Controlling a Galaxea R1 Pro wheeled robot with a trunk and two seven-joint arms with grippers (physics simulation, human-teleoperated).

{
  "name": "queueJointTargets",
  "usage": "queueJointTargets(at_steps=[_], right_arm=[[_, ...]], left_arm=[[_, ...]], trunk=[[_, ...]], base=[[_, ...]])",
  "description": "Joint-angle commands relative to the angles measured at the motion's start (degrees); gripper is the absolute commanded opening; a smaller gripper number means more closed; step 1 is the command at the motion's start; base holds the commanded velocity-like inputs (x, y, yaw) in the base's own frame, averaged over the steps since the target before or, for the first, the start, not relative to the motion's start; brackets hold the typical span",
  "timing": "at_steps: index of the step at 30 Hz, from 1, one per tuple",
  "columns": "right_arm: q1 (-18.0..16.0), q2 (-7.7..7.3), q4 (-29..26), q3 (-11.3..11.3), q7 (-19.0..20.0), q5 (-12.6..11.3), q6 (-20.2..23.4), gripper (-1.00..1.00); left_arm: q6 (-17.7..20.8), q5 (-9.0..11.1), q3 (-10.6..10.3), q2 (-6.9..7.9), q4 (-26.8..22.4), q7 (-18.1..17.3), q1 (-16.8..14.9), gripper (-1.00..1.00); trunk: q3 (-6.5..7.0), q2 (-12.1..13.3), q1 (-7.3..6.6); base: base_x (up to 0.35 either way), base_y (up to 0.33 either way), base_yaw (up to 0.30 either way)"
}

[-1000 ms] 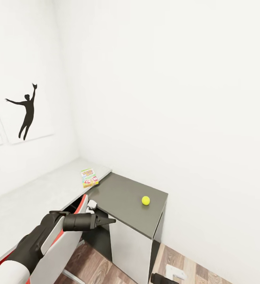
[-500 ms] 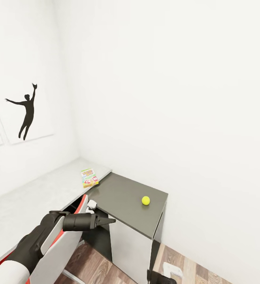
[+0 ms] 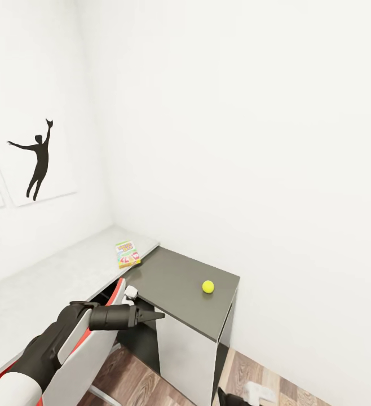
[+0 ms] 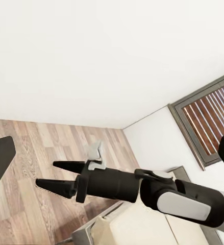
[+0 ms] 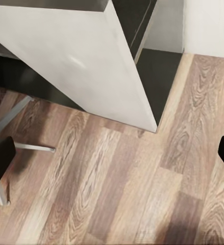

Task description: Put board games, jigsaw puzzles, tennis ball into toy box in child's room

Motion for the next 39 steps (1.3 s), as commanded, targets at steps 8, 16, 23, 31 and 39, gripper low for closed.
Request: queueJointTargets(at_steps=[8, 16, 23, 31, 39], right_arm=[[3.9, -0.73, -8.5, 0.1, 1.7, -0.4, 0.6, 1.0], [6.5, -3.51, -21.4, 0.0, 5.2, -0.7, 3.3, 1.0], [0.3, -2.09, -25.7, -0.7, 5.5, -1.0, 18.6, 1.0], [-16.2, 0.3, -25.6, -1.7, 5.2, -2.2, 29.8, 1.0], [-31.3, 7.52, -23.7, -6.4, 4.0, -3.2, 40.0, 1.0]], left_arm=[[0.4, 0.4, -0.2, 0.05, 0.0, 0.0, 0.0, 1.0], [0.4, 0.3, -0.1, 0.15, 0.0, 0.0, 0.0, 1.0], [0.4, 0.5, -0.1, 1.31, 0.0, -0.2, 0.0, 1.0], [0.4, 0.6, 1.5, 2.06, 0.0, -0.2, 0.1, 1.0], [0.4, 0.6, 1.9, 2.24, 0.0, -0.1, 0.1, 1.0]], trunk=[[-0.01, 0.0, 0.03], [-0.01, 0.0, 0.03], [-0.01, 0.0, 0.03], [-0.01, 0.0, 0.03], [-0.01, 0.0, 0.03]], base=[[0.0, 0.0, 0.0], [0.0, 0.0, 0.0], [0.0, 0.0, 0.0], [0.0, 0.0, 0.0], [0.0, 0.0, 0.0]])
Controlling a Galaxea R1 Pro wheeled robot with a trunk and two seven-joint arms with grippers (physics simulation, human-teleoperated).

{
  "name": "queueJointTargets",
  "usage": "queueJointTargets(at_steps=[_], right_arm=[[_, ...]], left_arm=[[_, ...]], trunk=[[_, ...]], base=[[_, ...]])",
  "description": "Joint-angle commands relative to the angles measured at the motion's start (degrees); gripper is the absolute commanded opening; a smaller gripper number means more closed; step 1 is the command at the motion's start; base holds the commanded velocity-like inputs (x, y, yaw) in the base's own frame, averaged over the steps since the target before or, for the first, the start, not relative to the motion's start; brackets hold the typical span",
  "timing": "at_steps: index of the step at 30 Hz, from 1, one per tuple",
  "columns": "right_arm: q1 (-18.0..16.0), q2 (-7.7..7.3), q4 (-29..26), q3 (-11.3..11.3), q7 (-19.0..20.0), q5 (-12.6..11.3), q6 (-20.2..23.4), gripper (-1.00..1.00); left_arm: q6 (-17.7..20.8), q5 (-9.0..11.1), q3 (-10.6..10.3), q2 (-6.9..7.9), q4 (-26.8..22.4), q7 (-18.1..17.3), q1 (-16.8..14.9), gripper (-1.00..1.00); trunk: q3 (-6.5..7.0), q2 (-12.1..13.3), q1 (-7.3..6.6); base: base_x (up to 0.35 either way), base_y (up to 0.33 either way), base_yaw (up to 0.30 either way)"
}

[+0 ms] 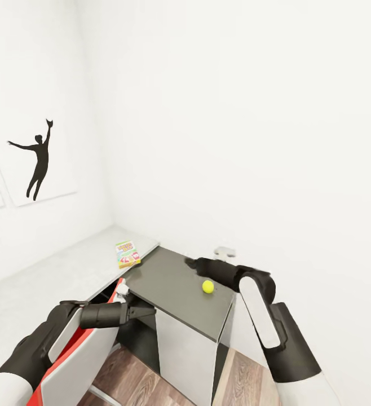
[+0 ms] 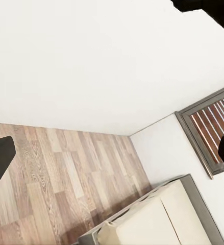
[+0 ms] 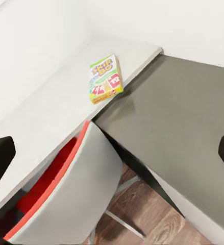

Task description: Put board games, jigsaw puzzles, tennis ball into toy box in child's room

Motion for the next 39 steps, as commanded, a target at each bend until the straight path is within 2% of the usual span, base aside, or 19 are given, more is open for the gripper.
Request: queueJointTargets(at_steps=[1, 3, 5, 15, 16, 18, 19, 20, 21, 25, 29, 33, 34, 36, 39], right_arm=[[-1.2, 0.57, 0.7, -0.3, -1.0, -0.6, 0.7, 1.0], [-5.4, 2.14, 4.5, -1.2, -3.1, -0.6, 1.8, 1.0], [-8.4, 2.77, 8.2, -1.5, -4.2, -0.7, 2.0, 1.0], [-21.3, 3.42, 25.8, -1.8, -5.6, -2.3, 0.4, 1.0], [-23.9, 3.42, 29.4, -1.8, -5.8, -2.5, -0.4, 1.0], [-27.0, 3.42, 33.7, -1.8, -6.1, -2.6, -1.1, 1.0], [-30.8, 3.42, 39.3, -1.9, -6.4, -2.7, -1.7, 1.0], [-32.8, 3.42, 42.4, -1.9, -6.5, -2.8, -2.0, 1.0], [-36.4, 3.42, 48.5, -1.9, -6.6, -3.1, -2.6, 1.0], [-43.6, 3.42, 61.6, -2.0, -6.8, -5.1, -4.4, 1.0], [-45.6, 3.42, 65.1, -1.9, -6.9, -6.1, -5.0, 1.0], [-46.1, 3.42, 65.8, -1.7, -6.8, -6.4, -5.4, 1.0], [-46.2, 3.42, 65.8, -1.7, -6.8, -6.4, -5.5, 1.0], [-46.2, 3.42, 65.3, -1.7, -6.7, -6.4, -5.5, 1.0], [-45.9, 3.42, 64.4, -1.7, -6.6, -6.5, -5.6, 1.0]], left_arm=[[0.4, 0.4, -0.1, 0.06, 0.0, 0.0, 0.0, 1.0], [0.4, 0.4, -0.1, 0.07, 0.0, 0.0, 0.0, 1.0], [0.4, 0.4, -0.1, 0.07, 0.0, 0.0, 0.0, 1.0], [0.4, 0.4, -0.2, -0.06, 0.0, 0.0, 0.0, 1.0], [0.4, 0.4, -0.1, -0.06, 0.0, 0.0, 0.0, 1.0], [0.4, 0.4, -0.1, -0.04, 0.0, 0.0, 0.0, 1.0], [0.4, 0.4, -0.1, -0.02, 0.0, 0.0, 0.0, 1.0], [0.4, 0.4, -0.1, 0.0, 0.0, 0.0, 0.0, 1.0], [0.4, 0.4, -0.1, 0.03, 0.0, 0.0, 0.0, 1.0], [0.5, 0.4, 0.1, 0.07, 0.0, -0.2, 0.0, 1.0], [0.7, 0.3, 1.3, 0.18, 0.1, -1.5, 0.0, 1.0], [1.8, 0.3, 4.2, 0.25, -0.7, -3.0, -0.3, 1.0], [3.2, 0.2, 5.3, 0.38, -1.2, -3.3, -0.7, 1.0], [6.5, 0.1, 7.5, 1.54, -2.0, -3.5, -2.4, 1.0], [8.9, 0.1, 9.5, 3.03, -2.4, -3.6, -4.4, 1.0]], trunk=[[-0.04, -0.1, 0.02], [-0.04, -0.1, 0.02], [-0.04, -0.1, 0.02], [-0.04, -0.1, 0.02], [-0.04, -0.1, 0.02], [-0.04, -0.1, 0.02], [-0.04, -0.1, 0.02], [-0.04, -0.1, 0.02], [-0.04, -0.1, 0.02], [-0.04, -0.1, 0.02], [-0.04, -0.1, 0.02], [-0.04, -0.1, 0.02], [-0.04, -0.1, 0.02], [-0.04, -0.1, 0.02], [-0.04, -0.1, 0.02]], base=[[0.0, 0.0, 0.0], [0.0, 0.0, 0.0], [0.0, 0.0, 0.0], [0.0, 0.0, 0.0], [0.0, 0.0, 0.0], [0.0, 0.0, 0.0], [0.0, 0.0, 0.0], [0.0, 0.0, 0.0], [0.0, 0.0, 0.0], [0.0, 0.0, 0.0], [0.0, 0.0, 0.0], [0.057, 0.0, 0.0], [0.129, 0.0, 0.0], [0.155, 0.0, 0.0], [0.163, 0.0, 0.0]])
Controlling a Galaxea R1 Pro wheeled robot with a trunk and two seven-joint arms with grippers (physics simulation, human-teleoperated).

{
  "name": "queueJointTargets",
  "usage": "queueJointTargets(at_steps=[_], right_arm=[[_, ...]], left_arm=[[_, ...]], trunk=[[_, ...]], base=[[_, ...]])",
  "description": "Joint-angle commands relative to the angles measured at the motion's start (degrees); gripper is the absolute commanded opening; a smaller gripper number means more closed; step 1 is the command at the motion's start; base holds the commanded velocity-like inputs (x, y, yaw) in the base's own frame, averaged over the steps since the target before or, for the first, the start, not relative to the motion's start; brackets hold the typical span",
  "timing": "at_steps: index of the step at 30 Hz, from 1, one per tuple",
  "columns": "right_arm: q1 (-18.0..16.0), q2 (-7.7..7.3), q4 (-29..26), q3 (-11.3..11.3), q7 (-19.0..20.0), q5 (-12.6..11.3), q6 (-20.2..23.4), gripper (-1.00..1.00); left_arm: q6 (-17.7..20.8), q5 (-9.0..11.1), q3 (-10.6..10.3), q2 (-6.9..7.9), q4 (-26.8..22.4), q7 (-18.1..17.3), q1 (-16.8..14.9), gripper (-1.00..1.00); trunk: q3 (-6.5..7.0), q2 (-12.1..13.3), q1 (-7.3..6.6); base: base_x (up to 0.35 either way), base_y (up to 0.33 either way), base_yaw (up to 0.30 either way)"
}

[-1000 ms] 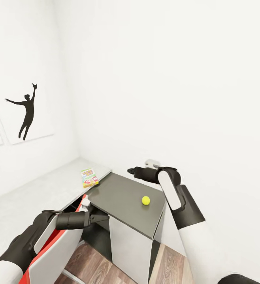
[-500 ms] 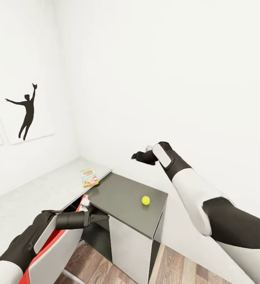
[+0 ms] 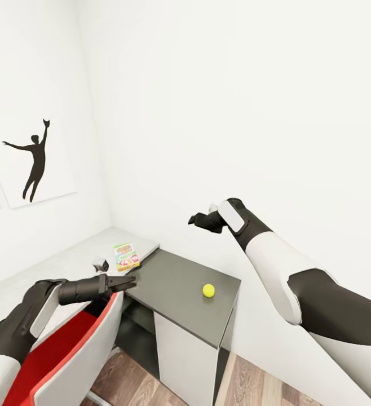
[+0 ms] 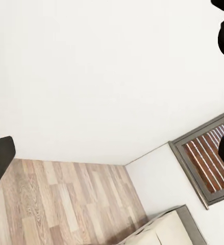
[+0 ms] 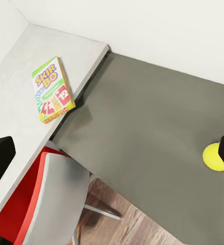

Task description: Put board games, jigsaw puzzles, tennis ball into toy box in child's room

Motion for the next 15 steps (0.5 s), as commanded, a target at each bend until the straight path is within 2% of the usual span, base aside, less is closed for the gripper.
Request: queueJointTargets(at_steps=[1, 4, 9, 12, 15], right_arm=[[0.1, 0.0, -0.4, 0.2, -0.5, -0.5, 0.1, 1.0], [0.2, 0.0, -0.8, 0.3, -0.5, -0.5, 0.1, 1.0], [0.2, 0.0, -1.0, 0.3, -0.4, -0.6, 0.0, 1.0], [0.2, 0.0, -1.0, 0.3, -0.4, -0.7, -0.6, 1.0], [0.2, 0.0, -1.1, 0.4, -0.4, -0.7, -1.1, 1.0]], left_arm=[[1.2, 0.3, 1.0, 0.79, -0.3, -0.1, -1.2, 1.0], [2.4, 0.3, 2.8, 1.98, -0.6, -0.1, -3.7, 1.0], [2.9, 0.3, 3.7, 2.63, 0.4, 0.3, -6.9, 1.0], [2.9, 0.3, 4.1, 2.74, 2.6, 0.6, -8.7, 1.0], [2.7, 0.3, 4.6, 2.78, 7.2, 0.9, -11.0, 1.0]], trunk=[[-0.03, 0.0, 0.04], [-0.03, 0.0, 0.04], [-0.03, 0.0, 0.04], [-0.03, 0.0, 0.04], [-0.03, 0.0, 0.04]], base=[[0.157, 0.0, 0.0], [0.102, 0.0, 0.0], [0.03, 0.0, 0.019], [0.007, 0.0, 0.121], [0.003, 0.0, 0.217]])
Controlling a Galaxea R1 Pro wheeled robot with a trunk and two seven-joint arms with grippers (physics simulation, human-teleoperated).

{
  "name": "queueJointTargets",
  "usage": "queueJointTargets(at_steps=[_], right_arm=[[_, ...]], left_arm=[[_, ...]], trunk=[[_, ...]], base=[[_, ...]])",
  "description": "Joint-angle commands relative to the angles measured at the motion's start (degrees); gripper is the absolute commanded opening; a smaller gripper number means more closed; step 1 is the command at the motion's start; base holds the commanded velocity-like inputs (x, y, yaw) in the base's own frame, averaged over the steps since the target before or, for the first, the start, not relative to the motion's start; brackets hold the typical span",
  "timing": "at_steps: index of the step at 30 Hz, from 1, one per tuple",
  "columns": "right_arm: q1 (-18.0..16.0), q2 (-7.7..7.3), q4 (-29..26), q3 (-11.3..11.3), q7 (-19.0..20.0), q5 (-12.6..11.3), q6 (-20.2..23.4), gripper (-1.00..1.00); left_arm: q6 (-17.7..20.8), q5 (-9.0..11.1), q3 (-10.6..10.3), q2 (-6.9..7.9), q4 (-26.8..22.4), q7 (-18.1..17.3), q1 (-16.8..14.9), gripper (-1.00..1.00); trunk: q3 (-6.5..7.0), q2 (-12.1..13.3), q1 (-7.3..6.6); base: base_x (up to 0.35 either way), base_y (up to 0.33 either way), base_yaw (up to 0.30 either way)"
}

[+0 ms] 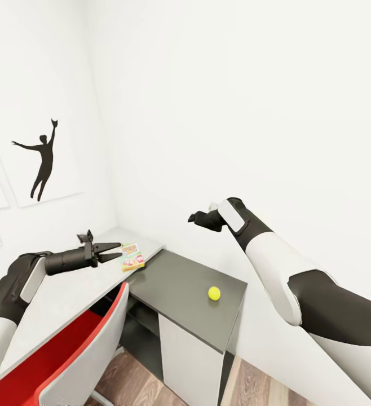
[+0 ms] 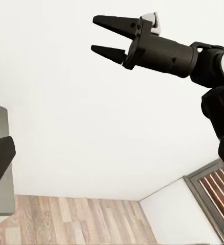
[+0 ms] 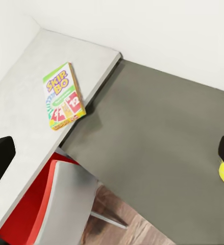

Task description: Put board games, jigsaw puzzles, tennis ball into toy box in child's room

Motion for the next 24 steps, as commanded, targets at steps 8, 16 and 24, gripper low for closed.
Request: queueJointTargets(at_steps=[8, 16, 24], right_arm=[[0.0, 0.0, -0.1, 0.2, -0.4, -0.5, -0.1, 1.0], [0.0, 0.0, -0.1, 0.2, -0.3, -0.5, -0.1, 1.0], [0.0, 0.0, -0.1, 0.2, 0.3, -0.5, 0.0, 1.0]], left_arm=[[0.1, 0.2, 0.5, -0.09, 7.5, 7.9, -2.7, 1.0], [0.1, 0.3, 3.8, -0.54, 8.6, 15.1, -3.1, 1.0], [0.1, 0.3, 4.5, -0.72, 8.6, 15.9, -3.1, 1.0]], trunk=[[-0.03, 0.0, 0.02], [-0.03, 0.0, 0.02], [-0.03, 0.0, 0.02]], base=[[0.001, 0.0, 0.272], [0.0, 0.0, 0.286], [0.0, 0.0, 0.175]])
